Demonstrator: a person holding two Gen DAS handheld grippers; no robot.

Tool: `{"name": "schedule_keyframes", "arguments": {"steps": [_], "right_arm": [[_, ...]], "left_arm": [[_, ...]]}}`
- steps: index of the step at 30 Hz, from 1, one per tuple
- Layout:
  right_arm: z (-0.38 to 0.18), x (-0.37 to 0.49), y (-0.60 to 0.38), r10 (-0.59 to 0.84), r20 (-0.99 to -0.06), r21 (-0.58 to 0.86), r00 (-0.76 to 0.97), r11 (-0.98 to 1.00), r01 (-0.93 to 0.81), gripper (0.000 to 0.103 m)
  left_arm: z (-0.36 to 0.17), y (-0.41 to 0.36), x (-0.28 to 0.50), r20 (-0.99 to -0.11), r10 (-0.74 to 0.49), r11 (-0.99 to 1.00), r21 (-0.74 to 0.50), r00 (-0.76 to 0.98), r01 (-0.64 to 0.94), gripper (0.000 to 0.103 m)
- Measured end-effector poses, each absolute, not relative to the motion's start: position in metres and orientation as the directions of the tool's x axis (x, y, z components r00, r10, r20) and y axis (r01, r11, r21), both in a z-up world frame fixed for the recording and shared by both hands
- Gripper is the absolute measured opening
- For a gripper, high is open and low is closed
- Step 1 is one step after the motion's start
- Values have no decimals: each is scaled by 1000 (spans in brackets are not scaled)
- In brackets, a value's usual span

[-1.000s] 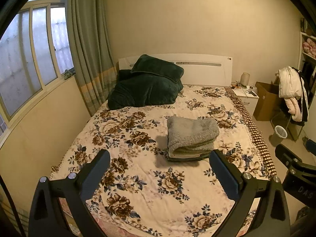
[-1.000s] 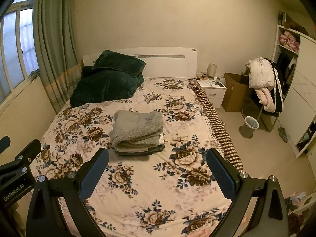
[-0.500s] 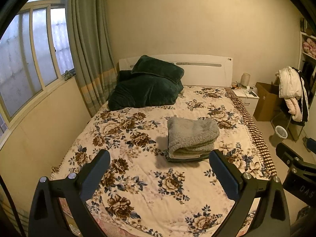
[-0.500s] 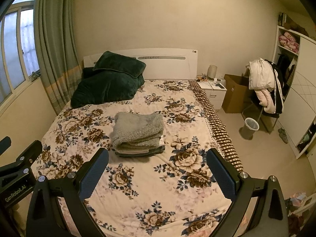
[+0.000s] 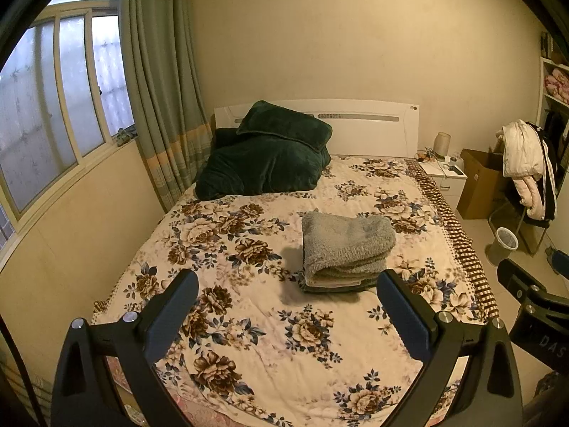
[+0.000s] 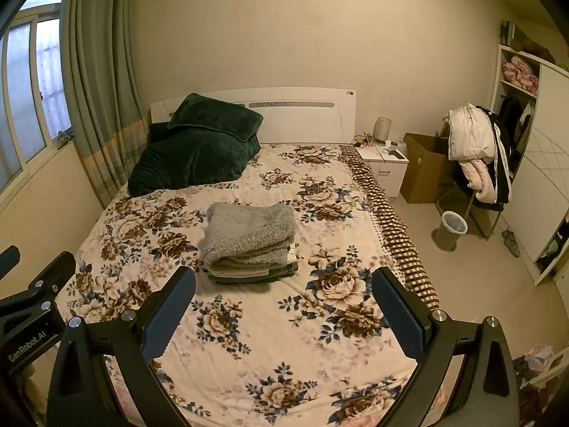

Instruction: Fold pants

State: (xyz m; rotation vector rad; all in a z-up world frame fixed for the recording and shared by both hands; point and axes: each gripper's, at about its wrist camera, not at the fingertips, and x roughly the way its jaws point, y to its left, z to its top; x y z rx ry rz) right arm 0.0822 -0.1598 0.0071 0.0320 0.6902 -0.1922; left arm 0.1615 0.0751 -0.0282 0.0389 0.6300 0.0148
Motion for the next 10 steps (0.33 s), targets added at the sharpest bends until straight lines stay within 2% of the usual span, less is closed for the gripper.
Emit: {"name": "schedule_keyframes", "arguments": {"steps": [10], "right_arm": [[8, 83, -157, -164, -637, -30, 753, 982, 189, 101]], "left_arm": [[-21, 75, 164, -581, 21, 999, 40, 813, 3, 103]]}}
